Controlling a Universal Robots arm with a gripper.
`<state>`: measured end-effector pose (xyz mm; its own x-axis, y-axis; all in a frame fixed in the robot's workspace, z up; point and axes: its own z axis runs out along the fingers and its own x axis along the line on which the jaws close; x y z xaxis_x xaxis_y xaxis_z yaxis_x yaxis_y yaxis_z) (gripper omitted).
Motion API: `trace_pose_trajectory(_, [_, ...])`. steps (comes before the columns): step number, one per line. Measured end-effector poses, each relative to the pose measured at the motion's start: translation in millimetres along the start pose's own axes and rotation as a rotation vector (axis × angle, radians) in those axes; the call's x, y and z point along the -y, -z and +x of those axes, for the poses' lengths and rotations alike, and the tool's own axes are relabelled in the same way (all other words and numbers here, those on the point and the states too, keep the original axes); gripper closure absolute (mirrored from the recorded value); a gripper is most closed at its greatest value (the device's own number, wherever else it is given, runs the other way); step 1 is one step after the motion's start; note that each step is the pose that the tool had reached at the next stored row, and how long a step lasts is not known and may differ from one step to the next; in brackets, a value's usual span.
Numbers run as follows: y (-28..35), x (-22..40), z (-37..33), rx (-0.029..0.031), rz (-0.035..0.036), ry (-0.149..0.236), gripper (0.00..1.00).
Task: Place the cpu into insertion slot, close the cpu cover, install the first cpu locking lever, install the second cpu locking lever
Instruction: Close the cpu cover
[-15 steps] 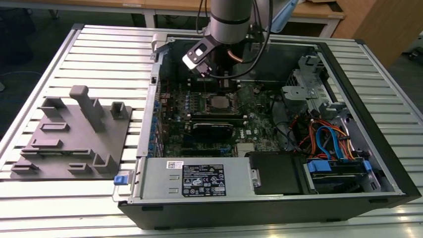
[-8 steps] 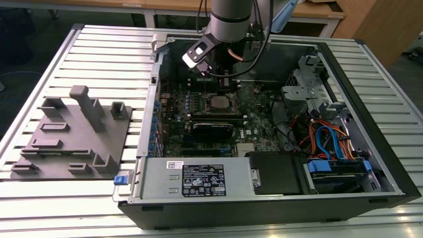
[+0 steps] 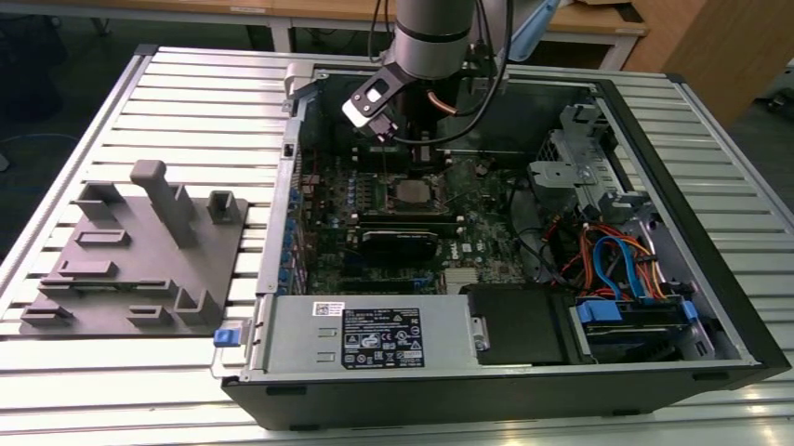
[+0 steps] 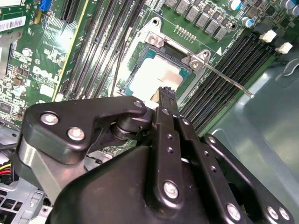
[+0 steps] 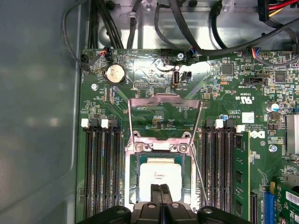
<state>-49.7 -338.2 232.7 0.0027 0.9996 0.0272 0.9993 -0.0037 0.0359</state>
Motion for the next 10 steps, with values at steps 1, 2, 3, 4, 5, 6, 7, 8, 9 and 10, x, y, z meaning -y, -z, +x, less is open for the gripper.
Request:
trace_pose_trajectory(1, [0.0, -0.4, 0.0, 0.0002, 0.0015, 0.000, 0.90])
trace_pose_trajectory(2, [-0.1, -1.2, 0.0, 0.0003, 0.0068, 0.000, 0.90])
trace_pose_trajectory(3, [-0.1, -1.9, 0.0, 0.0003, 0.0114, 0.000, 0.90])
trace_pose_trajectory(4, [-0.1, -2.5, 0.0, 0.0003, 0.0146, 0.000, 0.90])
trace_pose_trajectory(5, [-0.1, -2.8, 0.0, 0.0004, 0.0160, 0.000, 0.90])
trace_pose_trajectory(6, [-0.1, -2.8, 0.0, 0.0004, 0.0161, 0.000, 0.90])
trace_pose_trajectory(7, [-0.1, -2.8, 0.0, 0.0005, 0.0161, -0.001, 0.90])
trace_pose_trajectory(8, [-0.1, -2.9, 0.0, 0.0004, 0.0161, -0.001, 0.90])
trace_pose_trajectory(9, [-0.2, -2.9, 0.0, 0.0003, 0.0161, -0.001, 0.90])
trace_pose_trajectory(10, [-0.1, -2.9, 0.0, 0.0004, 0.0162, -0.001, 0.90])
